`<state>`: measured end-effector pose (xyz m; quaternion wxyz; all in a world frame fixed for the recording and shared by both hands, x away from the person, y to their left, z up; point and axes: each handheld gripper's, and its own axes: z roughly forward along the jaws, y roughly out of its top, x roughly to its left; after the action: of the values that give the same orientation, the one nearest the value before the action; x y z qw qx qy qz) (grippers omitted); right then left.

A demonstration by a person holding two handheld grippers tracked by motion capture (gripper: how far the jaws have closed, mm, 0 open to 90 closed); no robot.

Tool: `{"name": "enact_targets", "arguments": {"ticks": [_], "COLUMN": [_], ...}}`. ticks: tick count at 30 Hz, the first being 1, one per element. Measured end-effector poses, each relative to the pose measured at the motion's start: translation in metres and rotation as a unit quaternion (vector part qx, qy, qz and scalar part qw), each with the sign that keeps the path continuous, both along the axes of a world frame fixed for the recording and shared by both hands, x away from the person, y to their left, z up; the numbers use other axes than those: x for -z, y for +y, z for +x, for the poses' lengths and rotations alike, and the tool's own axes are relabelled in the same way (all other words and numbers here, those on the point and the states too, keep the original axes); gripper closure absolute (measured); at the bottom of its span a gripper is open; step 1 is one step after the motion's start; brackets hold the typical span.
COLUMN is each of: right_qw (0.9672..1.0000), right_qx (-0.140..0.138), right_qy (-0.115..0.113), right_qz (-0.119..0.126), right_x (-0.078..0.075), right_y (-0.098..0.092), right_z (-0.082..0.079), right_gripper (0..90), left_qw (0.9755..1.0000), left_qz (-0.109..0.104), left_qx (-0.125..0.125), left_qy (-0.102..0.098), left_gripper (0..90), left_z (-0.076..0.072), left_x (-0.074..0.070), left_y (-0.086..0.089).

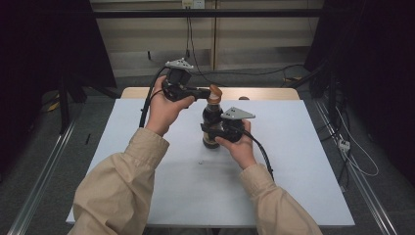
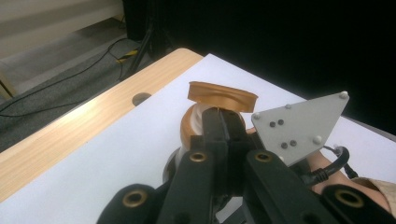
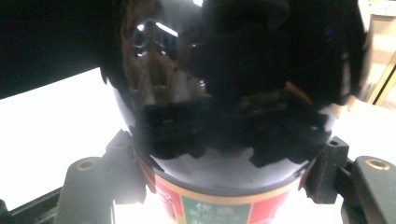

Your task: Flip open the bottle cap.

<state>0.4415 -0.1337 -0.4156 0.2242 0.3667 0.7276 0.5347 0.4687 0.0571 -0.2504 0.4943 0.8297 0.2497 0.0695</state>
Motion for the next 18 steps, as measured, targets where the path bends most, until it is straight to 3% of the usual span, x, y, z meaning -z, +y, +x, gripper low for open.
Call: {"name": "enact_targets", "arguments": {"ticks": [18], "right_qw": [1.0], "right_qx": [0.0], "right_qy": [0.002], "right_qz": [0.0], "right_x": [0.0], "right_y": [0.0001], "right_z": [-0.0002], "right_gripper": [30.6], "left_qw": [1.0], "left_qz": [0.004], "left_qx": [0.0], "left_qy": [-0.001], "left_gripper": [90.0], "left_z": [0.0001], "left_x": [-0.0032], "left_y": [-0.0023]}}
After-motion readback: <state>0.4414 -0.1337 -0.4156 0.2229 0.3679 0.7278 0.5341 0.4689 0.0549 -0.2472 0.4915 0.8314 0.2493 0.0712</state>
